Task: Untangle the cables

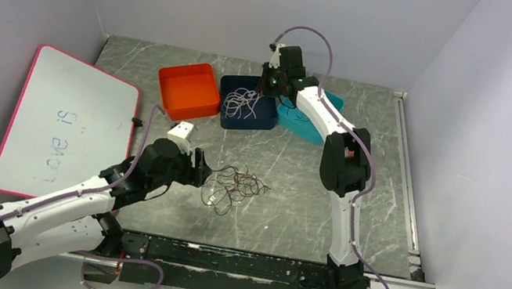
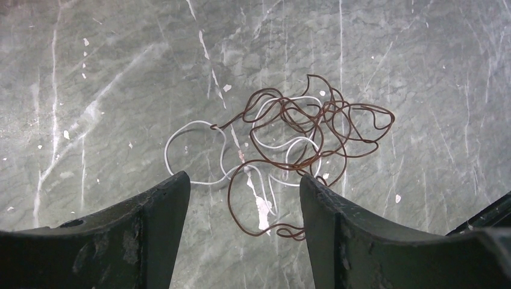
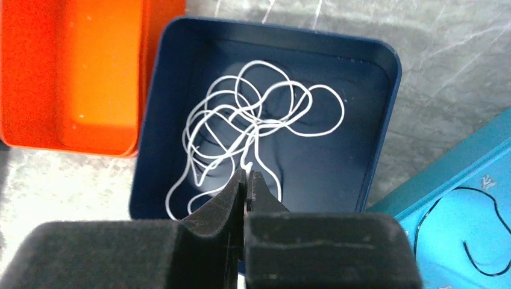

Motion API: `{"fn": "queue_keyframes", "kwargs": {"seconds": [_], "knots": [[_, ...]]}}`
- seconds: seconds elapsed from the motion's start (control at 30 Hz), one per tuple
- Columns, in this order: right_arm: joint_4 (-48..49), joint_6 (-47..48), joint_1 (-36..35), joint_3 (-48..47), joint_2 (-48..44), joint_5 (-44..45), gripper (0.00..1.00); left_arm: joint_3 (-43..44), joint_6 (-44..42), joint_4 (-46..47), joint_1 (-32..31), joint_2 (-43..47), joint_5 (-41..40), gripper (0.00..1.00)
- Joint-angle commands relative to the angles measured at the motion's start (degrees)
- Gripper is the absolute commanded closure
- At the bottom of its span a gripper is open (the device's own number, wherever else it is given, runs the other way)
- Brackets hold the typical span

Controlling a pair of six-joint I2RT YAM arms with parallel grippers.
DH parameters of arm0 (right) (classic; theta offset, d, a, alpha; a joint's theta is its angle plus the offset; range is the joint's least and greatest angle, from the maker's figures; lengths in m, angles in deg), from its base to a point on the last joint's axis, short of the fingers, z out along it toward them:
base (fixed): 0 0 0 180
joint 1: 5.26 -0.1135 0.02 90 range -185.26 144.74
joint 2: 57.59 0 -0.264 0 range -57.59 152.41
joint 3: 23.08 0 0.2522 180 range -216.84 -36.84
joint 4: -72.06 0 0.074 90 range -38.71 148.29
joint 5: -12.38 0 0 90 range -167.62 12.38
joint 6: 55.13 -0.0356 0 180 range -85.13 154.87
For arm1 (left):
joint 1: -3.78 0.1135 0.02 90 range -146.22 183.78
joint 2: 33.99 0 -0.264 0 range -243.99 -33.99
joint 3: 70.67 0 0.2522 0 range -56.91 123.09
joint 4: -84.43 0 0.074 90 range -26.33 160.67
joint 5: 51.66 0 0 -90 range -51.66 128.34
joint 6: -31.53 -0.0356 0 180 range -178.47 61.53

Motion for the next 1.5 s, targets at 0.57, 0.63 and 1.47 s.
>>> {"fn": "queue_keyframes", "kwargs": {"seconds": [0.57,0.63,1.47], "knots": [[-0.9,5.4,0.3,-2.1,6.1,6.4,0.94,2.2,2.9,-4.4,0.0,0.5,-4.5,0.22],[-0.7,5.5,0.3,-1.9,5.5,6.7,0.90,2.6,3.0,-5.5,0.0,0.3,-5.0,0.22],[7.2,2.8,0.1,17.1,-18.9,6.6,0.58,1.7,5.7,-6.6,0.0,4.2,-6.8,0.18]]}}
